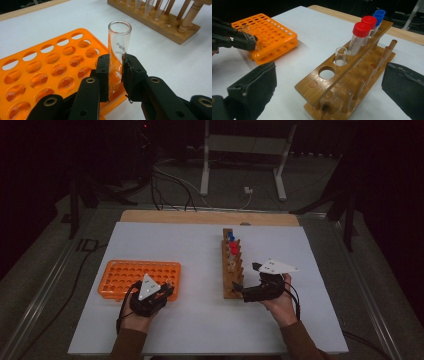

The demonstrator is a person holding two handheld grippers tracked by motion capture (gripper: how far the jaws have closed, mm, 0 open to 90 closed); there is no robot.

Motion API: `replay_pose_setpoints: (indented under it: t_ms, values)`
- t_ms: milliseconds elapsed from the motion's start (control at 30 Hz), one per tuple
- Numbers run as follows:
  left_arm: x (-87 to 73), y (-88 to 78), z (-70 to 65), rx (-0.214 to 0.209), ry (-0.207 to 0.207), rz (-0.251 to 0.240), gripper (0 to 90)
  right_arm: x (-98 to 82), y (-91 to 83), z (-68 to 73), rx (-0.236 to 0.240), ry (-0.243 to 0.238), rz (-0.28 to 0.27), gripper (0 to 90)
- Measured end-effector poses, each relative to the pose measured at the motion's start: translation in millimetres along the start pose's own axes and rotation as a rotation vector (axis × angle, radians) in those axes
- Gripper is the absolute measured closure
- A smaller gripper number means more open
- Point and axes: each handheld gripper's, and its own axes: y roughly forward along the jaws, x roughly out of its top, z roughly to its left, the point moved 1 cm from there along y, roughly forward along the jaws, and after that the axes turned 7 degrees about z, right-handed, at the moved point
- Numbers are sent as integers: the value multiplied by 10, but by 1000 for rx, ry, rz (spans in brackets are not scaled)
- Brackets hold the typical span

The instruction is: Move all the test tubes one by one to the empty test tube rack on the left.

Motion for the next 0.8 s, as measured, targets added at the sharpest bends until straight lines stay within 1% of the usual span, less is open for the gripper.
replay_pose_setpoints:
  t_ms: [67,233,267,300,333,367,400,433,467,500,533,600,667,700,733,767,800]
  values:
    - [-11,24,-4,3,2,17,757,3,4,5,-1,-2,1,2]
    - [-20,20,12,-8,-13,12,754,16,7,10,0,-5,-2,2]
    - [-22,17,16,-11,-17,11,717,24,11,13,-6,-9,0,2]
    - [-24,17,22,-9,-23,9,717,24,11,13,-6,-9,0,2]
    - [-27,11,30,-13,-33,0,627,34,18,17,-15,-17,3,2]
    - [-27,0,37,-21,-48,-12,627,34,18,17,-15,-17,3,2]
    - [-24,-18,48,-22,-56,-27,554,45,27,14,-22,-19,4,21]
    - [-20,-36,57,-22,-69,-45,554,45,27,14,-22,-19,4,21]
    - [-17,-53,70,-21,-79,-56,462,58,46,-7,-19,-9,2,40]
    - [-18,-65,81,-18,-87,-67,462,58,46,-7,-19,-9,2,40]
    - [-17,-74,91,-10,-92,-72,421,67,60,-20,-15,-1,1,42]
    - [-14,-85,109,3,-110,-83,307,89,94,-39,-11,6,5,61]
    - [-5,-98,124,7,-139,-103,221,115,128,-45,-13,6,12,93]
    - [2,-105,130,16,-155,-107,169,127,147,-45,-14,5,16,127]
    - [6,-113,139,26,-163,-107,133,139,169,-47,-14,1,22,171]
    - [12,-121,144,35,-172,-113,61,147,195,-50,-8,-8,28,232]
    - [15,-134,149,40,-179,-121,8,150,221,-48,-3,-24,37,363]
